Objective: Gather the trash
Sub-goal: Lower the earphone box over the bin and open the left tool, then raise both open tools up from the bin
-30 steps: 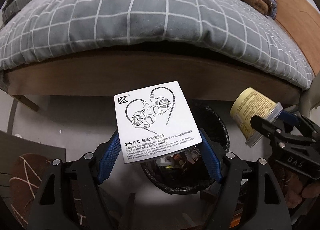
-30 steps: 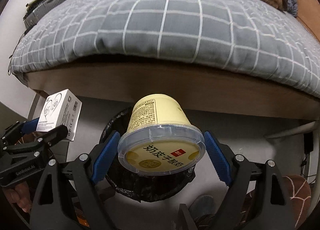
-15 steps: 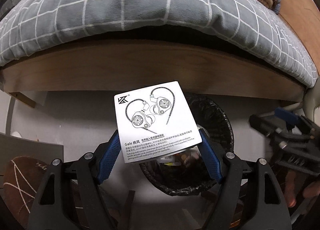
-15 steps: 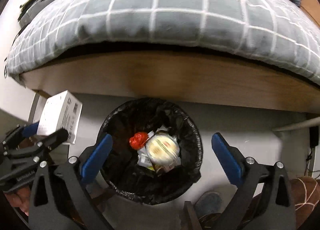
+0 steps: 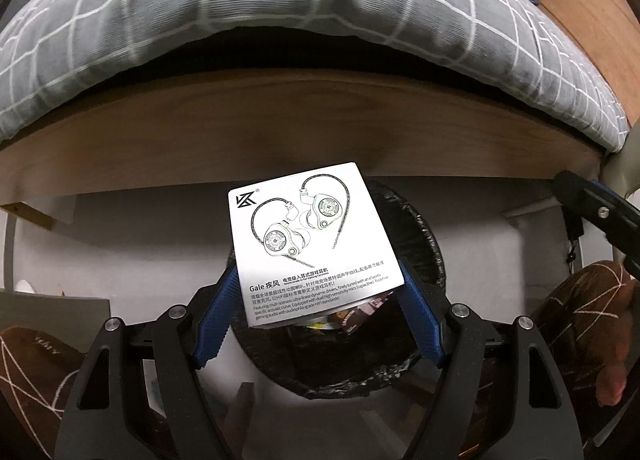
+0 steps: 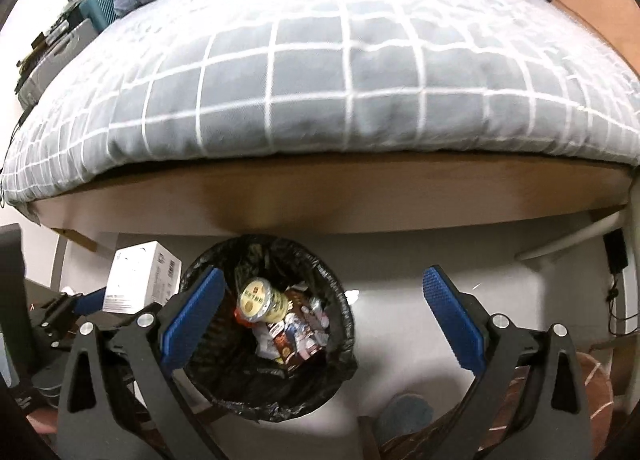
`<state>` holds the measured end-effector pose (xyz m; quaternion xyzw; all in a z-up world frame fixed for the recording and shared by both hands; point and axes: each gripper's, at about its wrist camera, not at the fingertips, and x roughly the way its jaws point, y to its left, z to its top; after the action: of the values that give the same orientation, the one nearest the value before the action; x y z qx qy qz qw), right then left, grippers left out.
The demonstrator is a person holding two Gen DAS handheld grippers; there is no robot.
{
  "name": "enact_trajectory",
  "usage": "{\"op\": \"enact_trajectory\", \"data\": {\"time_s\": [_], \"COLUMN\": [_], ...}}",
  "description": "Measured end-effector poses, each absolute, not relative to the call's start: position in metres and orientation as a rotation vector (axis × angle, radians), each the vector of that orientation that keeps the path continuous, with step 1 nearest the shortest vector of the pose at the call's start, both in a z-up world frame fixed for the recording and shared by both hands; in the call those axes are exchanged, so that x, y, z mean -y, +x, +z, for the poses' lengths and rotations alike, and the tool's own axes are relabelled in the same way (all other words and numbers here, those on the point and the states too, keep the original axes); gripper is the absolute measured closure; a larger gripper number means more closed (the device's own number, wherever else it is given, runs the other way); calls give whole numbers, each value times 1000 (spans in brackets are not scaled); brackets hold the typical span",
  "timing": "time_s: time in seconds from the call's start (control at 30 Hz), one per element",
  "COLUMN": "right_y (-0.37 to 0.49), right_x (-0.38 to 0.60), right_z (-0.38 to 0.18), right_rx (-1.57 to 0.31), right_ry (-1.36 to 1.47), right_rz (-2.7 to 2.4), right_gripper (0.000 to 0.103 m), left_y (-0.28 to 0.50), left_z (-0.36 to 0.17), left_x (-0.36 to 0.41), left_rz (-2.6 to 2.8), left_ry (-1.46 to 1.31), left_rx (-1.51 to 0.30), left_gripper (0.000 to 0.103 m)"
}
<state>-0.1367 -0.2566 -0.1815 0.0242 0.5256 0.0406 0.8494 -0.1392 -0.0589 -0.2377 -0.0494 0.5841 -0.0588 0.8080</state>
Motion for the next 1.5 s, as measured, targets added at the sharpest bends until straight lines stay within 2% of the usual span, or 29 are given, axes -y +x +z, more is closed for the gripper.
{"op": "enact_trajectory", "data": {"time_s": [0.53,0.67,0.87,1.0,1.17,1.5], "right_y": [-137,-137,-134,-136,-142,-167], "right_x": [274,272,267,261,253,243], "right_z": [-185,-189,-195,-183,-155,-71], "right_rx": [-1118,-1124,-1136,-1116,-1070,-922], "right_ry": [51,33,18,13,1,-10], "right_rz": [41,43,60,66,61,77], "right_gripper": [8,7,8,7,8,8], "left_y": [-141,-143,-144,-145,-150,-171], "left_z": [-245,-250,-245,-220,-165,-75], "left_x": [94,92,81,62,39,27], "left_rz": [-155,-139,-118,-76,-48,-42], "left_ry": [-88,-76,-84,-88,-99,-91], "left_rx": [-1266,-1248,-1244,-1216,-1101,-925], "left_gripper": [28,15,12,12,12,6]}}
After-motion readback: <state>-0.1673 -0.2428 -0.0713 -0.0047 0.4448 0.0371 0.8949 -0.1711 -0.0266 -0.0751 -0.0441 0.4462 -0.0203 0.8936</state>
